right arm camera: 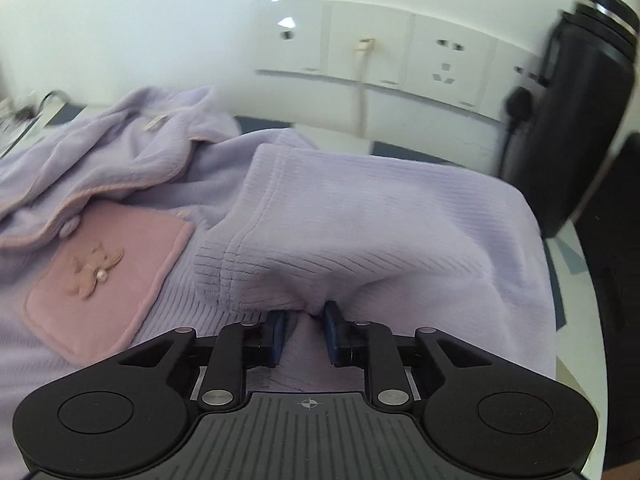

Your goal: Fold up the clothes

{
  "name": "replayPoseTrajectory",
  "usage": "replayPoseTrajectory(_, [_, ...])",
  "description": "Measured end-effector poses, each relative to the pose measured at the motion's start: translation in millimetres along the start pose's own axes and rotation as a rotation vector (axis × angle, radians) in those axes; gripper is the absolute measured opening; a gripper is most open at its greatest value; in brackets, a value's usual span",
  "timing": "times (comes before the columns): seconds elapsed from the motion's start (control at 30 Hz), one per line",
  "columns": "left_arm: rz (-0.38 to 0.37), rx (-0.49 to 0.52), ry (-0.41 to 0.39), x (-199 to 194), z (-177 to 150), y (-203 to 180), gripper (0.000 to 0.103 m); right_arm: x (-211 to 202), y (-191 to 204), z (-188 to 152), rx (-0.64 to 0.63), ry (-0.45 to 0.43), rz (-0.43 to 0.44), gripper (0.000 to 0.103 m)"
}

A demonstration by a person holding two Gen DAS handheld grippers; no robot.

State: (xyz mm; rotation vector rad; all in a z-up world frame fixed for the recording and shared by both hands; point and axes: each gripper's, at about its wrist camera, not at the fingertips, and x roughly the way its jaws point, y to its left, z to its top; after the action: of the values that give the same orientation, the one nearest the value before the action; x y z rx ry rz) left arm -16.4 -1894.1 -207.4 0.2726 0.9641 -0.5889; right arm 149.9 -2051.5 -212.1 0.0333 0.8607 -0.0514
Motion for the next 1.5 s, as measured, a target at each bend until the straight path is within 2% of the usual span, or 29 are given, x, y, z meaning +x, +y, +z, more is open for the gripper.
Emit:
replayPoseTrajectory(0.03, [0.020, 0.015, -0.003, 0.0, -0.5, -0.5, 0.102, 2.7, -4.4, 1.3, 0.031, -0.002, -0.005, 0.019])
replayPoseTrajectory(0.27, [-0.047, -0.078, -0.028, -12.7, -3.8, 13.0, 0.102, 4.3, -1.9, -1.8, 0.031, -0.013, -0.048, 0.021])
replayPoseTrajectory(0.33, [-0.038, -0.092, -0.047, -22.5, -7.8, 18.6, 0.102, -0.5, -5.0, -4.4, 0.063, -0.014, -0.044, 0.024])
replayPoseTrajectory(0.4, [-0.040, -0.127, -0.068, -34.4, -12.6, 29.0, 0.102, -11.9, -3.9, -8.2, 0.075, -0.031, -0.055, 0.039])
replayPoseTrajectory(0.43, [-0.038, -0.150, -0.080, -40.4, -15.0, 36.2, 0.102, -21.4, -0.6, -11.7, 0.059, -0.059, -0.076, 0.042])
replayPoseTrajectory(0.5, [-0.016, -0.189, -0.099, -51.5, -20.2, 51.0, 0.102, -43.1, 4.5, -20.6, 0.031, -0.121, -0.095, 0.069])
replayPoseTrajectory(0.57, [0.024, -0.211, -0.107, -57.8, -25.0, 69.6, 0.102, -64.2, 8.0, -31.1, 0.028, -0.161, -0.098, 0.082])
replayPoseTrajectory(0.73, [0.063, -0.263, -0.074, -57.4, -39.7, 119.3, 0.102, -108.7, 29.5, -72.4, 0.042, -0.180, -0.137, 0.097])
replayPoseTrajectory(0.8, [0.050, -0.252, -0.057, -55.0, -45.9, 135.8, 0.102, -125.6, 44.6, -94.5, 0.051, -0.169, -0.113, 0.102])
replayPoseTrajectory(0.97, [-0.064, -0.175, -0.036, -47.4, -56.8, 154.2, 0.101, -154.8, 107.1, -138.9, 0.095, -0.106, 0.018, 0.102])
replayPoseTrajectory(1.07, [-0.110, -0.146, -0.036, -36.3, -55.4, 156.3, 0.100, -153.5, 145.7, -150.5, 0.128, -0.060, 0.002, 0.102])
replayPoseTrajectory(1.1, [-0.126, -0.138, -0.035, -32.5, -54.4, 156.1, 0.096, -151.4, 157.9, -153.7, 0.139, -0.043, -0.013, 0.102])
replayPoseTrajectory(1.13, [-0.129, -0.120, -0.040, -29.4, -52.7, 155.2, 0.086, -149.2, 170.1, -157.0, 0.149, -0.027, -0.027, 0.101])
replayPoseTrajectory(1.17, [-0.134, -0.103, -0.043, -26.3, -51.1, 154.3, 0.077, -147.1, 180.6, -160.3, 0.159, -0.010, -0.044, 0.096])
replayPoseTrajectory(1.2, [-0.154, -0.088, -0.041, -23.1, -49.3, 154.3, 0.051, -144.9, 185.6, -163.8, 0.169, 0.008, -0.066, 0.084])
replayPoseTrajectory(1.23, [-0.181, -0.085, -0.040, -20.8, -47.8, 155.6, 0.023, -142.8, 190.7, -167.4, 0.179, 0.025, -0.089, 0.076])
replayPoseTrajectory(1.3, [-0.183, -0.077, -0.058, -20.1, -44.6, 158.9, 0.013, -143.5, 193.6, -172.7, 0.206, 0.028, -0.118, 0.056])
replayPoseTrajectory(1.33, [-0.174, -0.071, -0.071, -20.9, -43.1, 160.8, 0.012, -146.0, 191.1, -173.5, 0.220, 0.019, -0.123, 0.050])
replayPoseTrajectory(1.37, [-0.164, -0.067, -0.085, -21.8, -41.5, 163.1, 0.011, -148.5, 187.0, -173.4, 0.232, 0.017, -0.130, 0.034])
replayPoseTrajectory(1.4, [-0.144, -0.089, -0.102, -23.8, -39.3, 170.4, 0.011, -151.1, 181.0, -173.4, 0.248, 0.014, -0.142, 0.024])
replayPoseTrajectory(1.5, [-0.149, -0.197, -0.135, -31.0, -30.9, 207.3, 0.010, -160.5, 158.3, -174.0, 0.318, 0.000, -0.176, 0.021])
